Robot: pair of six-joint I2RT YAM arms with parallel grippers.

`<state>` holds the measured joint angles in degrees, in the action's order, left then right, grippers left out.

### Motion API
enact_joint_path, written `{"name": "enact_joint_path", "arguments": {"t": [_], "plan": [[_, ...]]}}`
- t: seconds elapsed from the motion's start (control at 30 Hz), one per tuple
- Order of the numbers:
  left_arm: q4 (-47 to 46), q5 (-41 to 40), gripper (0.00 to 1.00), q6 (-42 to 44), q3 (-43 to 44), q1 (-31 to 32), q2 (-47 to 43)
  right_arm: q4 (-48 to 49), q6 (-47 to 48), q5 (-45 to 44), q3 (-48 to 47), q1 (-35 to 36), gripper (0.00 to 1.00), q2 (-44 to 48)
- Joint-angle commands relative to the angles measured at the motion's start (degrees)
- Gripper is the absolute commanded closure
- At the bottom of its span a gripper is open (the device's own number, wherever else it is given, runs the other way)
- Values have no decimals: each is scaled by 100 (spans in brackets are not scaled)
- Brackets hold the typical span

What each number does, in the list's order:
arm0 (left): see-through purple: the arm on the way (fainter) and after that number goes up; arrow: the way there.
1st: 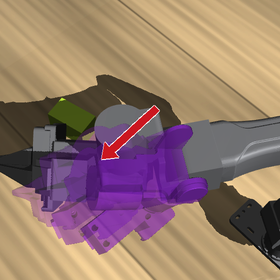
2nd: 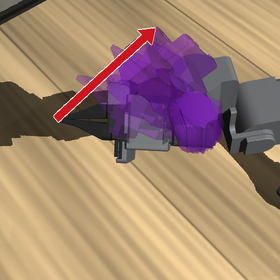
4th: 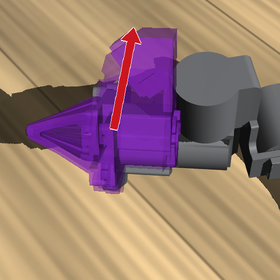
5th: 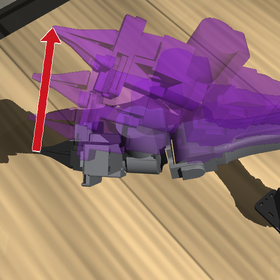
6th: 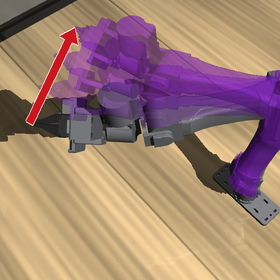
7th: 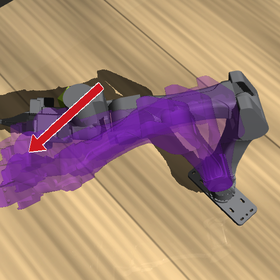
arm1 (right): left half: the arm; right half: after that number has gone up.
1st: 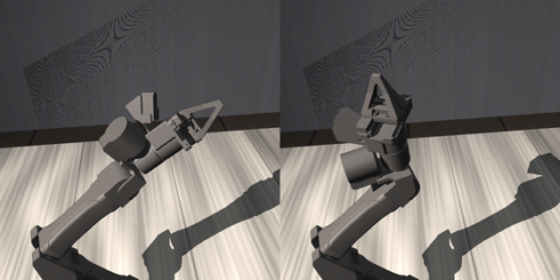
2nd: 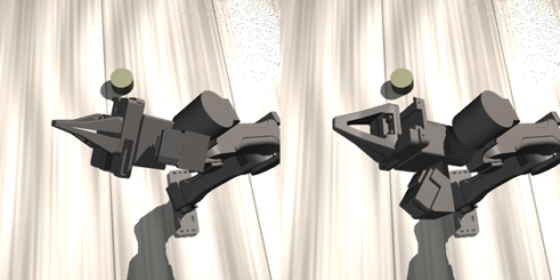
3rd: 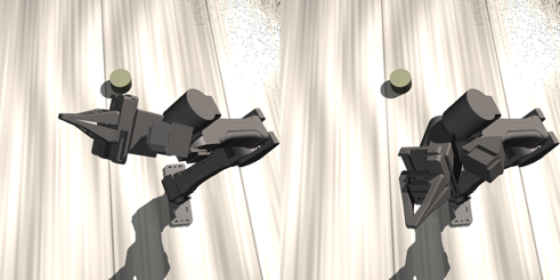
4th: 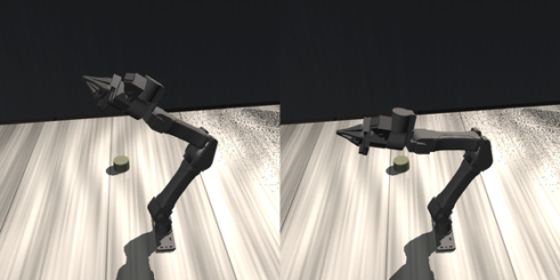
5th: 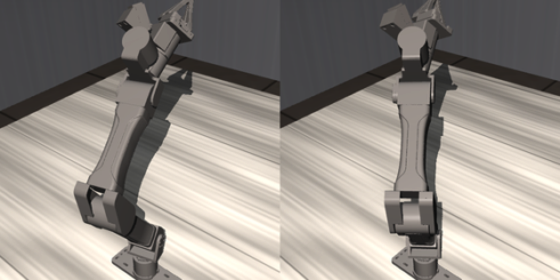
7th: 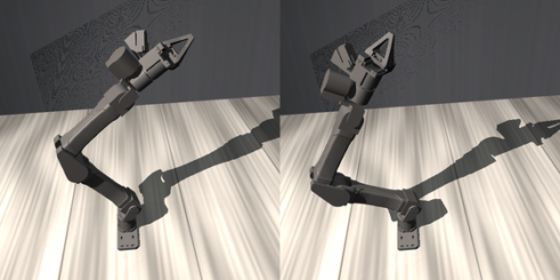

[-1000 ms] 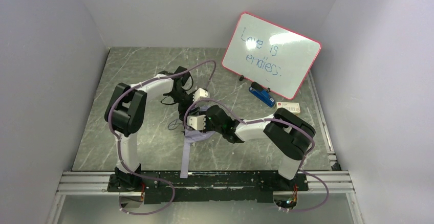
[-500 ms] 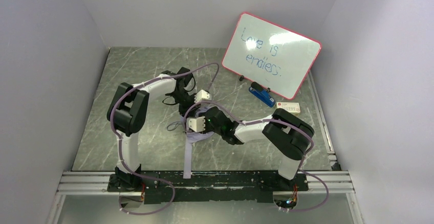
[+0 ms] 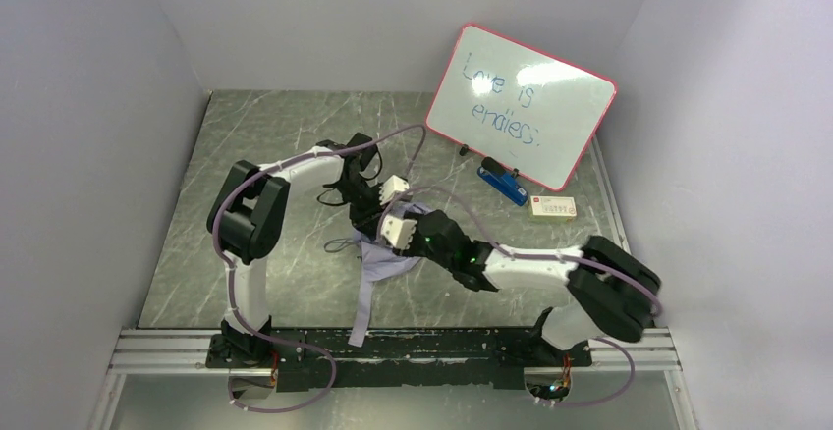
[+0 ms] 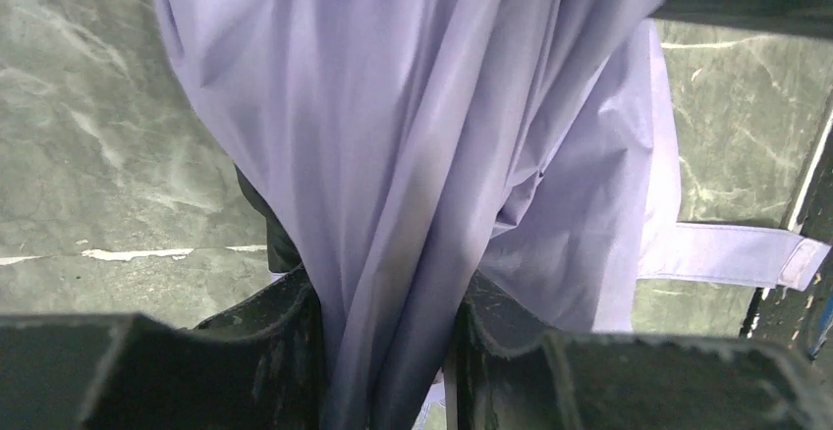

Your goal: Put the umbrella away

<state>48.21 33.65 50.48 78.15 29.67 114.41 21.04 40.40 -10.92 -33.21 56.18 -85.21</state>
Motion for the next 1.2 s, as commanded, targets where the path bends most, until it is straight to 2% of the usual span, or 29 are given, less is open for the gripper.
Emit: {"name": "enact_joint_path", "arguments": {"t": [0.0,0.13,0.23,0.3,0.4,0.5,0.57,0.63,0.73,0.83,0.93,1.17], "plan": [[-540,-779,95,-500,-157,-217,412,-228,-2308,-725,-72,-12,50,1027],[-836,-889,95,-737,-153,-438,426,-546,-4128,-1141,186,15,50,1837],[-1126,-1157,95,-988,-177,-550,419,-473,-5168,-1006,507,9,50,2377],[-1340,-1419,95,-1217,-161,-601,441,-789,-5768,-1168,463,13,50,2477],[-1603,-1793,95,-1618,-175,-705,427,-1739,-6296,-1344,-35,2,48,2333],[-1723,-1994,95,-1818,-188,-838,385,-2274,-6692,-1537,-370,80,48,2032],[-1726,-2149,95,-1943,-165,-917,392,-2318,-7108,-1939,-479,469,47,1745],[-1701,-2192,95,-2007,-128,-980,386,-2259,-7479,-2379,-611,997,42,1289],[-1740,-2243,95,-2018,-203,-1007,302,-2393,-8331,-2559,-949,1454,39,514],[-1724,-2290,95,-2007,-251,-1007,267,-2151,-8505,-2622,-1105,1755,38,-105],[-1718,-2285,95,-1989,-294,-1007,236,-2305,-8346,-2630,-1424,1863,35,-685],[-1685,-2234,95,-1998,-274,-1007,222,-2644,-8028,-2502,-1606,1888,30,-1079]]}}
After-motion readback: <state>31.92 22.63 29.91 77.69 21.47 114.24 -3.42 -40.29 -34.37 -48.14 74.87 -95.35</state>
